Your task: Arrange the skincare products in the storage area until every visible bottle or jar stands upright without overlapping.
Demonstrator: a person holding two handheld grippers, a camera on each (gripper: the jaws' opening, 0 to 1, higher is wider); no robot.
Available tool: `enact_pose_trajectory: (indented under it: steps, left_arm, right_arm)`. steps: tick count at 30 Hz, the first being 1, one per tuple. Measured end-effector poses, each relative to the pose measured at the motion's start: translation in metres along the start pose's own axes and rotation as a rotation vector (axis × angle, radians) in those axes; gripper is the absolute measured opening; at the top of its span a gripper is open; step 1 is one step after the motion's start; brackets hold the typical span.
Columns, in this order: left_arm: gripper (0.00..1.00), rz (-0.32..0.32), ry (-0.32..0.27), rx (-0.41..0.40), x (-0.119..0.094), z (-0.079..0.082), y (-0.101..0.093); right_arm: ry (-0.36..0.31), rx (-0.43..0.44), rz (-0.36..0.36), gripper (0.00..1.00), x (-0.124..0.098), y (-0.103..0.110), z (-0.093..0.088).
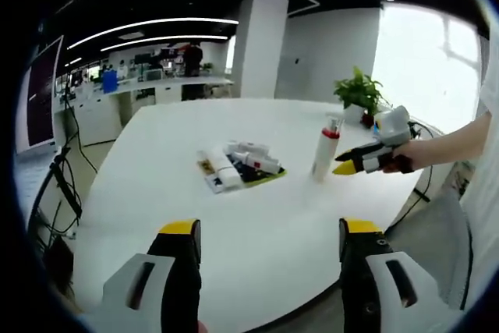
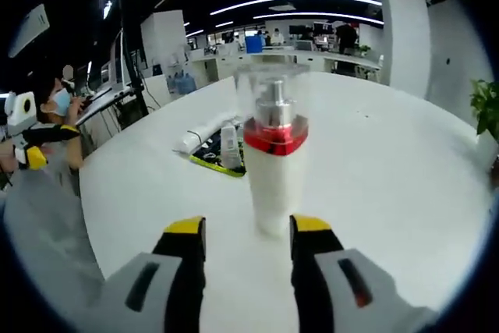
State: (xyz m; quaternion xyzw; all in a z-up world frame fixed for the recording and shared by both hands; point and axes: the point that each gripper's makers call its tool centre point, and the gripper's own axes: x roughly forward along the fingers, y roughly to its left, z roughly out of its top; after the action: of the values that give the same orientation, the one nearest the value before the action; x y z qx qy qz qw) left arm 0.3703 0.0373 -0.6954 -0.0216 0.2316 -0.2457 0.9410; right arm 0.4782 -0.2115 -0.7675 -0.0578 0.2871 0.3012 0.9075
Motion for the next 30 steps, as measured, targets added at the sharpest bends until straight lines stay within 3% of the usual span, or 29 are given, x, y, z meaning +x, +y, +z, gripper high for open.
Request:
enact_pose_trajectory:
  steps: [5,19,27,30]
  left_arm:
    - [0.70,-0.010,-0.008,0.000,-0.002,0.001,-0.003]
    - [0.69,-0.037,-0.005,0.018,-0.003,0.003,-0.010]
    - [0.69,-0.049,-0.013,0.012,-0.003,0.005,-0.010]
    - [0.69,-0.054,-0.015,0.012,-0.004,0.006,-0.011]
  right_arm:
    - [0.010,-0.012,0.011,0.49,-0.010,0.015,-0.004]
    - [-0.084,0.072,0.000,0.60,-0.054,0.049,0.004]
    - [-0.101,0.088,-0.005,0.64,-0.071,0.069,0.001]
    - [-0.121,0.075,-0.014,0.65,-0.076,0.071,0.010]
